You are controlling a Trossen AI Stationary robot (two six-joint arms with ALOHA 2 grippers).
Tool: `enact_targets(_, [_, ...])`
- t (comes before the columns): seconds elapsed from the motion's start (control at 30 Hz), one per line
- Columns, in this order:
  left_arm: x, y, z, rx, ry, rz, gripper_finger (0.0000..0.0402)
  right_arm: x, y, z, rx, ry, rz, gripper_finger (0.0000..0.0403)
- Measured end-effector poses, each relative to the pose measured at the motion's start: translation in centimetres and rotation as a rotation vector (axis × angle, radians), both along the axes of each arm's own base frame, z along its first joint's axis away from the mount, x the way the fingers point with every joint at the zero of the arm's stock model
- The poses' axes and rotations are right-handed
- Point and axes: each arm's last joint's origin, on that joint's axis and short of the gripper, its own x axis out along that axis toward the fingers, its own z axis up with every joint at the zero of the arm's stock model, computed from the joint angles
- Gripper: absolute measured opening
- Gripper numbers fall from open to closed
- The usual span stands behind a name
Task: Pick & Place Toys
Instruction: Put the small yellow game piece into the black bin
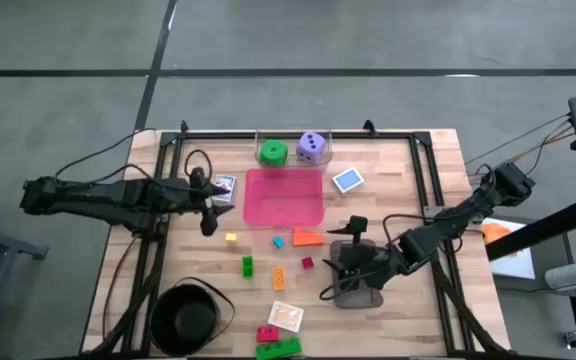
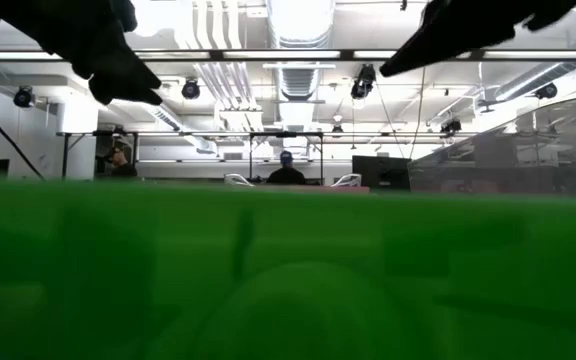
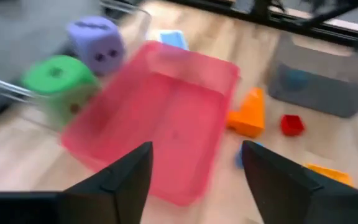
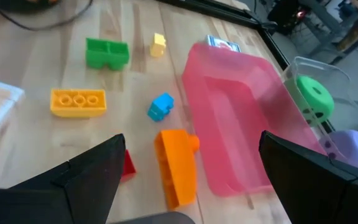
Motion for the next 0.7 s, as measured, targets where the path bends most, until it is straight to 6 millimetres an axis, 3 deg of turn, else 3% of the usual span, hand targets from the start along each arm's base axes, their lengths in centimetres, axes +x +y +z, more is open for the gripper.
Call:
enact_targets(0.27, [2.0,-0.7,-0.8,-0.029,0.17,-0.066,0.0329,-0.4,0.1,-0.3,-0.008,-0.01,-0.001,0.0368])
enact_targets(0.5, [4.3,-2.1,-0.6,-0.028,0.451,-0.139,0.0334,-0.7,0.5,-0.4,-0.003,-0.014,0.012,0.0368])
enact_targets(0.7, [6.5,-3.9,-1.1,-0.016,0.573,-0.213,0.0334,-0.8,0.7,-0.4,-0.001,-0.014,0.019,0.0368])
